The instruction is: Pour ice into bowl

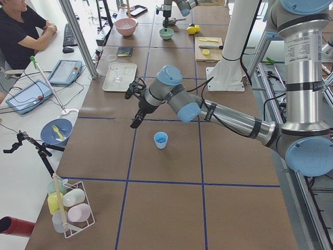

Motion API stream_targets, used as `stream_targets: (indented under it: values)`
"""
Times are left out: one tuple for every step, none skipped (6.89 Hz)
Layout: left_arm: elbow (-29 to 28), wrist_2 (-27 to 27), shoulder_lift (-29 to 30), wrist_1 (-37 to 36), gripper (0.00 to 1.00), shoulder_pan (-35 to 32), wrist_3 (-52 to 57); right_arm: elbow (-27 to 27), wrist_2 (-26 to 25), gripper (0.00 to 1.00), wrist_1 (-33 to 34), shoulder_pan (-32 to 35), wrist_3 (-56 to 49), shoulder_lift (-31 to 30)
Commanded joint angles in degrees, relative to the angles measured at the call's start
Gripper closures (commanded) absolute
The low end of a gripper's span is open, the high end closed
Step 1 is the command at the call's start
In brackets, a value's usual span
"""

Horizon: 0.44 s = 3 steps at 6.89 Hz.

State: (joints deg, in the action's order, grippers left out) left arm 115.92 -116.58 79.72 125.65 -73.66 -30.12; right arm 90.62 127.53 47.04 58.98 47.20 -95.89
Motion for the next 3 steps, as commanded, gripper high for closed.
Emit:
stream_targets:
  values:
    - [-0.1, 6.0, -3.4, 7.7, 0.0, 7.5, -9.4, 0.1, -0.4, 0.32, -0.1, -0.5, 0.4, -1.0]
    - [-0.2, 7.8, -3.8, 8.9, 0.0, 9.2, -10.8, 0.1, -0.3, 0.96, -0.1, -0.5, 0.3, -1.1]
    - [-0.2, 9.6, -4.6, 11.3, 0.0, 11.9, -14.2, 0.3, -0.1, 1.0, -0.1, -0.5, 0.3, -1.1]
